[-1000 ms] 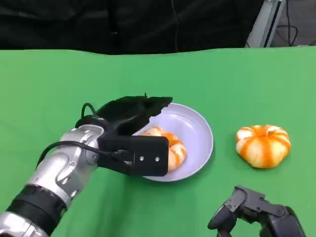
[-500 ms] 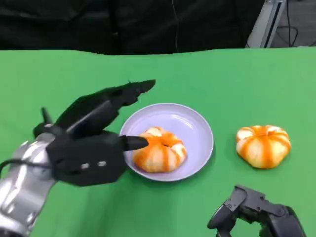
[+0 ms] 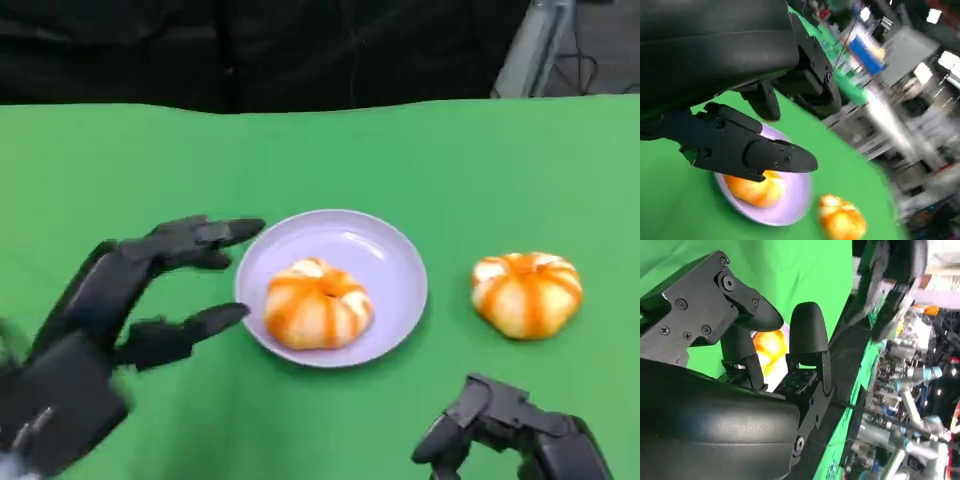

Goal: Grasp the bread from the table and place it into the plate.

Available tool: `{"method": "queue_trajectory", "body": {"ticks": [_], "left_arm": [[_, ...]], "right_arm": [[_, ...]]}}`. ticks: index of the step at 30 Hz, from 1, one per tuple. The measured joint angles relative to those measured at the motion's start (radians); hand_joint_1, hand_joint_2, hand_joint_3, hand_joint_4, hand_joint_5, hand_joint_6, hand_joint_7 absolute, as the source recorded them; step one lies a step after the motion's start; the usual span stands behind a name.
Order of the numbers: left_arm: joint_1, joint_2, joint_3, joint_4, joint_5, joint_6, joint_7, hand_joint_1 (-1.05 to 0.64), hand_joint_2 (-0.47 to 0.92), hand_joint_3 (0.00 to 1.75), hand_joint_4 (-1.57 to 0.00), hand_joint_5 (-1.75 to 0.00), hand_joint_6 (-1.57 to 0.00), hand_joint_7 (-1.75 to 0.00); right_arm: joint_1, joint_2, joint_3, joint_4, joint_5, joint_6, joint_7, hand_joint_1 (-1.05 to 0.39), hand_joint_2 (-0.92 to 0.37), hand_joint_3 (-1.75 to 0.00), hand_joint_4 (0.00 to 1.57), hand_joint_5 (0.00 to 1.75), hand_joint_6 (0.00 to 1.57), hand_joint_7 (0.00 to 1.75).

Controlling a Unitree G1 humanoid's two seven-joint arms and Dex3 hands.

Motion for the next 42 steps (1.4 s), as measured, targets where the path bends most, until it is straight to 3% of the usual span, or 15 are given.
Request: {"method": "queue_trajectory", "body": {"ticks": [2,5,7,9,14,16,19,23,24,27,36,42], "left_arm": [[0.086,-0.042,0.006,-0.025,-0.035,-0.012,0.009,-0.21,0.91,0.35,-0.46,-1.54,-0.39,-1.35],[0.131,-0.052,0.024,-0.029,-0.046,-0.011,0.009,-0.21,0.90,0.37,-0.46,-1.55,-0.38,-1.37],[0.146,-0.059,0.038,-0.044,-0.061,-0.014,0.009,-0.14,0.72,0.77,-0.62,-1.70,-0.55,-1.53],[0.216,-0.099,0.051,-0.067,-0.122,-0.064,0.014,-0.06,0.63,0.94,-0.69,-1.73,-0.65,-1.57],[0.301,-0.121,0.077,-0.051,-0.164,-0.103,0.009,-0.04,0.60,0.98,-0.72,-1.72,-0.68,-1.57],[0.300,-0.121,0.078,-0.049,-0.176,-0.114,-0.001,-0.03,0.45,1.11,-0.83,-1.74,-0.75,-1.64],[0.297,-0.121,0.071,-0.035,-0.209,-0.139,-0.045,-0.03,0.35,1.20,-0.87,-1.75,-0.74,-1.70],[0.295,-0.121,0.070,-0.014,-0.212,-0.166,-0.066,-0.03,0.33,1.22,-0.88,-1.75,-0.73,-1.72],[0.295,-0.121,0.070,-0.013,-0.212,-0.168,-0.066,-0.14,0.32,1.19,-0.90,-1.75,-0.72,-1.74],[0.295,-0.129,0.065,-0.007,-0.240,-0.170,-0.076,-0.22,0.33,1.15,-0.92,-1.75,-0.70,-1.75],[0.297,-0.141,0.048,0.020,-0.244,-0.189,-0.101,-0.28,0.46,0.97,-0.90,-1.75,-0.67,-1.74],[0.305,-0.150,0.047,0.018,-0.228,-0.193,-0.100,-0.26,0.48,0.94,-0.89,-1.75,-0.66,-1.74]], "right_arm": [[0.000,-0.002,-0.003,0.000,0.000,0.000,-0.001,-0.07,-0.36,-1.29,0.72,1.59,0.79,1.28],[-0.006,-0.003,-0.004,0.000,0.000,0.000,-0.001,-0.07,-0.36,-1.29,0.72,1.59,0.79,1.28],[-0.009,-0.004,-0.003,0.000,0.001,0.000,0.000,-0.08,-0.36,-1.29,0.72,1.59,0.79,1.29],[-0.003,-0.008,-0.013,0.000,0.004,0.000,0.000,-0.08,-0.36,-1.29,0.72,1.59,0.79,1.28],[-0.005,-0.012,-0.028,0.000,0.005,0.000,0.003,-0.08,-0.37,-1.28,0.72,1.59,0.79,1.28],[-0.007,-0.012,-0.026,0.000,0.005,0.000,0.004,-0.08,-0.37,-1.28,0.71,1.59,0.79,1.28],[0.003,-0.013,-0.031,0.000,0.009,0.000,0.004,-0.08,-0.37,-1.28,0.71,1.60,0.78,1.29],[0.007,-0.014,-0.034,0.000,0.015,0.000,0.006,-0.08,-0.37,-1.28,0.70,1.60,0.78,1.29],[0.007,-0.014,-0.034,0.000,0.016,0.000,0.006,-0.08,-0.36,-1.28,0.70,1.60,0.78,1.30],[0.007,-0.013,-0.034,-0.002,0.024,0.001,0.011,-0.09,-0.37,-1.28,0.70,1.61,0.77,1.30],[0.008,-0.014,-0.039,-0.005,0.030,0.003,0.017,-0.09,-0.38,-1.27,0.69,1.60,0.77,1.30],[0.008,-0.014,-0.039,-0.005,0.032,0.003,0.017,-0.10,-0.38,-1.27,0.69,1.61,0.77,1.30]]}}
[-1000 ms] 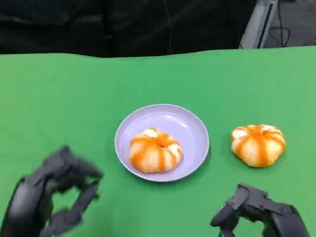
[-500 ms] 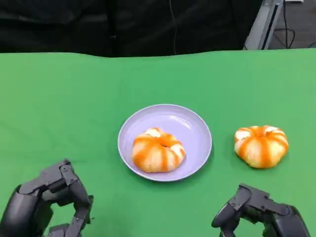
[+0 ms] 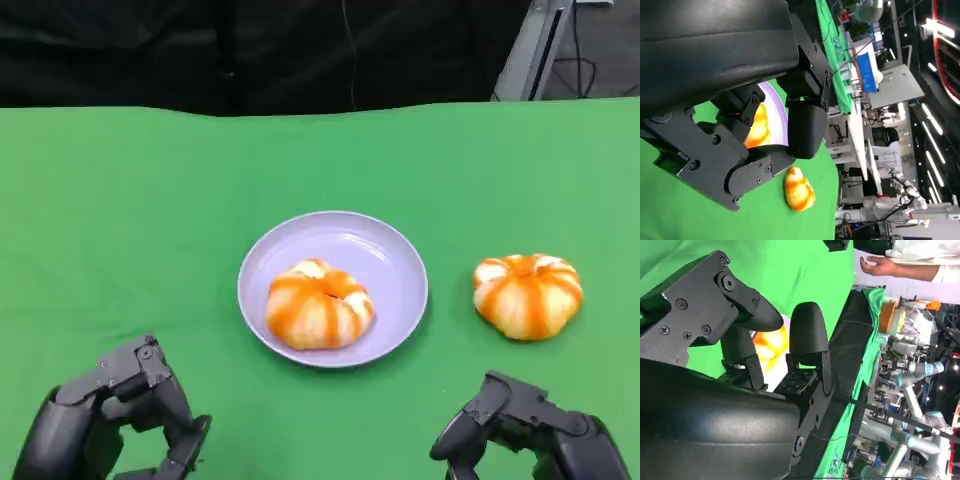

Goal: Grasp the bread from the table and place it into the plate.

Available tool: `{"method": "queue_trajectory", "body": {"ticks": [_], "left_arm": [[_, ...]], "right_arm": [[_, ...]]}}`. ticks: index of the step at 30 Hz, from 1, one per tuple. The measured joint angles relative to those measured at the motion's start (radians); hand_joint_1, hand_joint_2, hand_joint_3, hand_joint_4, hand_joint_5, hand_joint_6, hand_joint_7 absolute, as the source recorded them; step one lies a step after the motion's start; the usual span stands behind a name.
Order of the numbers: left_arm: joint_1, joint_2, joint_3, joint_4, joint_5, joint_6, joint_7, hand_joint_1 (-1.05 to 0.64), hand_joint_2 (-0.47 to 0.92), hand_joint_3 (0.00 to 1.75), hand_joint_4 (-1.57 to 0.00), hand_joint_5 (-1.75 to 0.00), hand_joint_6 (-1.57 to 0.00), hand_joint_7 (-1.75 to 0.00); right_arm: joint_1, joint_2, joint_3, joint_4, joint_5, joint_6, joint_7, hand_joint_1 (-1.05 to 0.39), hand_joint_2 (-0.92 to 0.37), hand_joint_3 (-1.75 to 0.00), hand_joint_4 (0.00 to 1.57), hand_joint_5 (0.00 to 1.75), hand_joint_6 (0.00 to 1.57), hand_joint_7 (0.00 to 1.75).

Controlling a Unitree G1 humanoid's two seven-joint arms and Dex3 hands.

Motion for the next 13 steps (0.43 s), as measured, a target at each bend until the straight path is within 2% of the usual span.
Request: {"method": "queue_trajectory", "body": {"ticks": [13], "left_arm": [[0.000,-0.005,0.000,0.001,0.023,-0.016,0.001,-0.25,0.47,0.95,-0.89,-1.75,-0.68,-1.70]], "right_arm": [[0.000,0.000,-0.002,0.000,0.000,0.000,0.000,-0.09,-0.37,-1.29,0.70,1.60,0.77,1.30]]}}
